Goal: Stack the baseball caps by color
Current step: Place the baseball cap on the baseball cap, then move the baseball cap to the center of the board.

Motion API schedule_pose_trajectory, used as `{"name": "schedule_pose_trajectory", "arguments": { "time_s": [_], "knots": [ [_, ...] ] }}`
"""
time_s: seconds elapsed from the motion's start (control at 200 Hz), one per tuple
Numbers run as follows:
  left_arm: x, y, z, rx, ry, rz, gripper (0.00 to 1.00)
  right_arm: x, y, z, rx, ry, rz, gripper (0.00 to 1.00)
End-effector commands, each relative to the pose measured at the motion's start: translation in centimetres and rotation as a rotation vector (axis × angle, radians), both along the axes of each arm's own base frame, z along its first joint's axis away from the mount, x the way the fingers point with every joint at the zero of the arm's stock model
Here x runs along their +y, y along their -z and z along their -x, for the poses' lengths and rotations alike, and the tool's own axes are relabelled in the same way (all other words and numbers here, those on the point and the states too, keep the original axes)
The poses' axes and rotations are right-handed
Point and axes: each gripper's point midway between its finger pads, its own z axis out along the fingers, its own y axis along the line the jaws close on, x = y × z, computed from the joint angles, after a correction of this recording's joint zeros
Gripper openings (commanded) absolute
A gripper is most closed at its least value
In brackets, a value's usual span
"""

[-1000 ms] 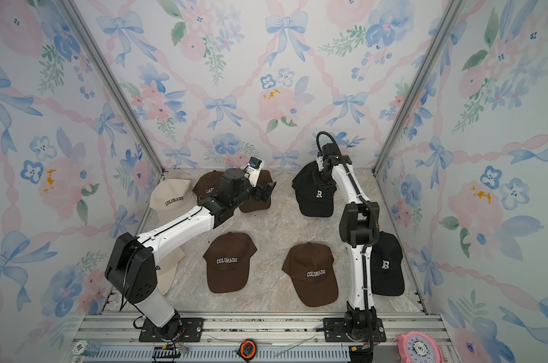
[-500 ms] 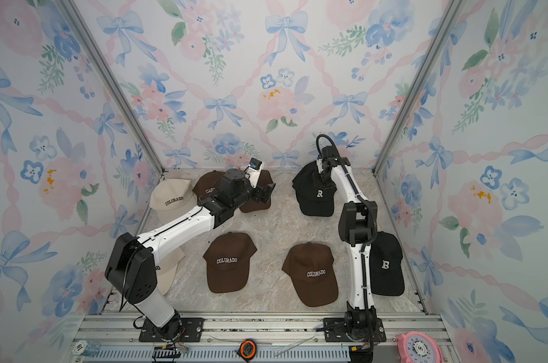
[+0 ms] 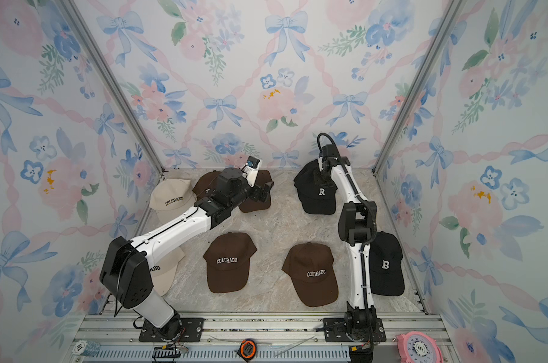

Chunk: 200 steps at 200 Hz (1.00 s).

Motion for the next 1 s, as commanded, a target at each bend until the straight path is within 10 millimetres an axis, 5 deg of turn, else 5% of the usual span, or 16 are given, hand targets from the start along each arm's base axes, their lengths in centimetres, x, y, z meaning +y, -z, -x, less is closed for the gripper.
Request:
{"name": "schedule_pose_trajectory", "arguments": {
  "time_s": [0.0,0.28,0.52,0.62,0.995],
  "knots": [
    [0.3,-0.6,0.9,-0.013,0.011,-0.018,0.98,-0.9,-0.9,-0.4,-0.022,0.031,-0.007,0.33],
    [0.1,-1.2,1.6,-0.024,0.045,-0.012,0.98,-0.2,-5.9,0.9,-0.094,0.014,-0.059,0.69],
    [-1.0,-1.0,2.8,-0.015,0.102,0.007,0.98,-0.7,-9.5,4.2,-0.093,0.004,-0.038,0.78],
    [-1.7,-0.7,3.5,-0.006,0.134,0.017,0.98,-0.9,-10.6,6.3,-0.097,0.006,-0.041,1.00],
    [-4.1,0.6,8.7,0.045,0.252,0.063,0.98,-1.4,-13.9,16.7,-0.118,0.055,-0.068,0.96]
  ]
}}
